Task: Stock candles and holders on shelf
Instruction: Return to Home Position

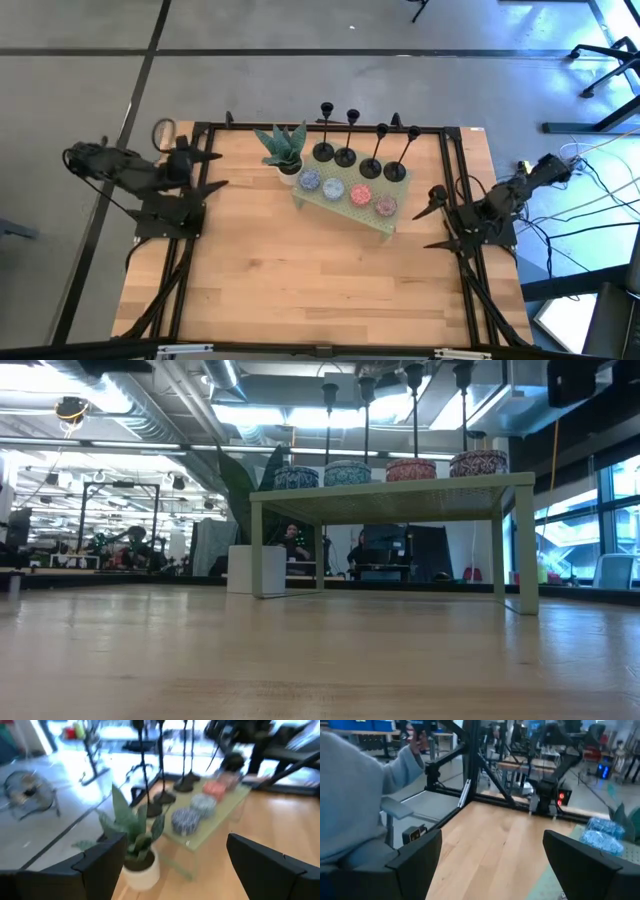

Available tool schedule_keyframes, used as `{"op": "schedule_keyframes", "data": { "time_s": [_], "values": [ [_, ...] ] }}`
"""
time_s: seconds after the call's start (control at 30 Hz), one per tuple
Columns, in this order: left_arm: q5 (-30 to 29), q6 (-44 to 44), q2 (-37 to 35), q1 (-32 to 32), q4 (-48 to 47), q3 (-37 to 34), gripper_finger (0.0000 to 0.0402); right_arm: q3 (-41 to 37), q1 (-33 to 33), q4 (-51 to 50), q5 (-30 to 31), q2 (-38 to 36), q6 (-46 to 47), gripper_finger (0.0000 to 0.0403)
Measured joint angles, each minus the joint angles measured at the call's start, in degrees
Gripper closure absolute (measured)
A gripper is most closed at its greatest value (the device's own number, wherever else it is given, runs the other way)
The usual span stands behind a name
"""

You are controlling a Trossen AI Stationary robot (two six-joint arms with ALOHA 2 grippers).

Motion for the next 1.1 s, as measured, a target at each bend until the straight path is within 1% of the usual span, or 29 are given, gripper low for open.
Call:
{"op": "schedule_keyframes", "data": {
  "time_s": [0.1,0.17,0.27,0.43,0.53,0.73,0.87,0.97,1.1],
  "values": [
    [0.9,3.2,-3.9,0.0,3.9,-1.8,0.0061,-1.7,-1.4,-0.3,-2.1,-2.9,-2.5,0.0052],
    [1.8,5.3,-6.6,0.0,7.4,-5.5,0.0061,-3.2,-2.4,0.1,-2.3,-4.6,-2.7,0.0052],
    [4.3,7.8,-10.4,0.0,15.1,-12.1,0.0061,-4.9,-4.0,-0.3,-2.3,-6.7,-0.6,0.0052],
    [6.6,12.3,-15.3,0.0,27.0,-21.6,0.0061,-7.1,-5.9,-0.3,-3.8,-9.7,-0.2,0.0052],
    [8.8,14.6,-17.5,0.0,32.2,-26.8,0.0061,-8.3,-6.9,-0.2,-4.5,-11.2,0.3,0.0052],
    [12.2,19.1,-20.1,0.0,42.5,-35.6,0.0061,-8.9,-8.1,-0.2,-5.0,-12.3,0.3,0.0051],
    [16.3,22.3,-20.2,0.0,49.6,-40.5,0.0061,-9.0,-8.4,-1.5,-9.2,-12.3,0.2,0.0051],
    [18.3,24.5,-20.2,0.0,53.5,-42.5,0.0061,-10.7,-8.4,0.8,-9.7,-12.3,-0.1,0.0051],
    [17.7,26.1,-20.2,0.9,53.5,-42.7,0.0061,-13.7,-8.6,3.1,-9.6,-12.3,-2.2,0.0051]
  ]
}}
